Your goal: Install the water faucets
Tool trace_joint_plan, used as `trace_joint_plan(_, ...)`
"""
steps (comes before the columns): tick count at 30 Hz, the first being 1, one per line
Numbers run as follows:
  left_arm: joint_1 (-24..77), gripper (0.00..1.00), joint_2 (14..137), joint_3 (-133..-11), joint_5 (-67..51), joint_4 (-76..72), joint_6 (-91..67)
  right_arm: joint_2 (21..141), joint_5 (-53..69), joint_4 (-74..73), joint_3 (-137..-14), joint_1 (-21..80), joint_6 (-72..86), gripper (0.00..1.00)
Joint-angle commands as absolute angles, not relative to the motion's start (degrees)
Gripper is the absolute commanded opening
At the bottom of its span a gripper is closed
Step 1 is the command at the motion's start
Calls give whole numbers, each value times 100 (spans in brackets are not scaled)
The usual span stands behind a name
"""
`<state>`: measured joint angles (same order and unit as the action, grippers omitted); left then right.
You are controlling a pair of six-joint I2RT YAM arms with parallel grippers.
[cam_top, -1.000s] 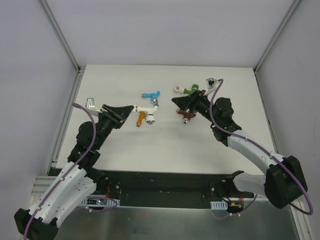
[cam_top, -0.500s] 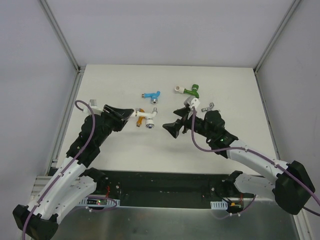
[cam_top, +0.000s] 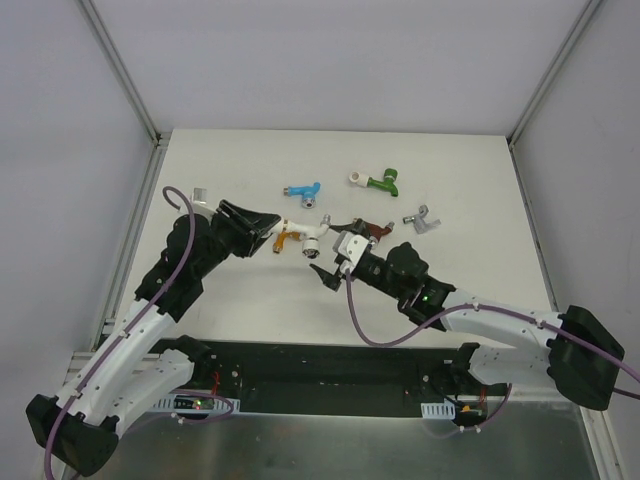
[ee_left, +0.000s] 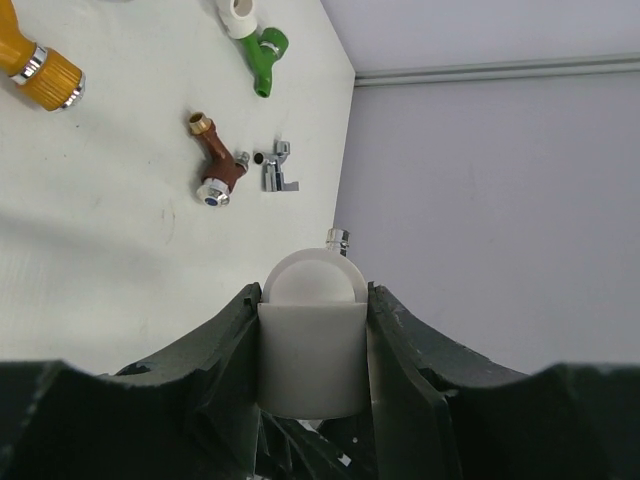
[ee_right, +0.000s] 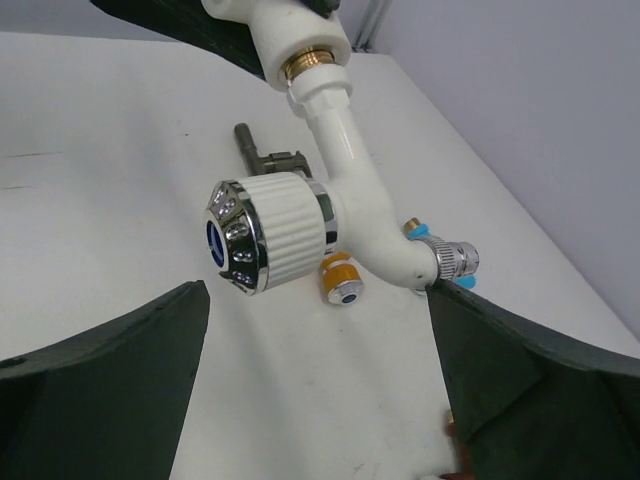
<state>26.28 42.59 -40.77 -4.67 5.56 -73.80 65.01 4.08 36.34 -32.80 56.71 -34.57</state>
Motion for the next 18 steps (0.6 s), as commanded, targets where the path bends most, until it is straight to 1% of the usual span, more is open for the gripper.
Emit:
trace_joint_plan(1, 2637, 0, 4324, -4517, -1037, 290, -7541, 6662, -158, 4728, -3348, 5774, -4253, 99)
trace_joint_plan(8, 2637, 0, 4447, -4649, -1336, 307, -7313, 6855, -71, 4904, -3524, 5818, -4360, 98)
trace_joint_plan(10, 2637, 0, 4517, -4711, -1441, 334, -7050, 6821, 165, 4721, -3612, 5801, -4202, 95)
trace_joint_plan(11, 2645, 0, 4570, -4746, -1502, 377, -6857, 6768, 280, 4520, -3682, 5792, -4149, 91)
trace_joint_plan(13, 2637, 0, 4623, -4790, -1669, 387, -6375, 6645, 578, 4010, -3840, 5740, -3921, 77)
trace_joint_plan(14, 2637, 0, 4649, -4816, -1722, 395, -6120, 6592, 771, 3790, -3928, 5696, -3755, 72)
trace_joint_plan(16, 2637, 0, 4719, -4851, -1968, 413, -5567, 6461, 1298, 3482, -4042, 5529, -3403, 59)
trace_joint_plan(18, 2637, 0, 4772, -4913, -2205, 439, -4987, 6390, 1782, 3253, -4148, 5318, -2999, 49)
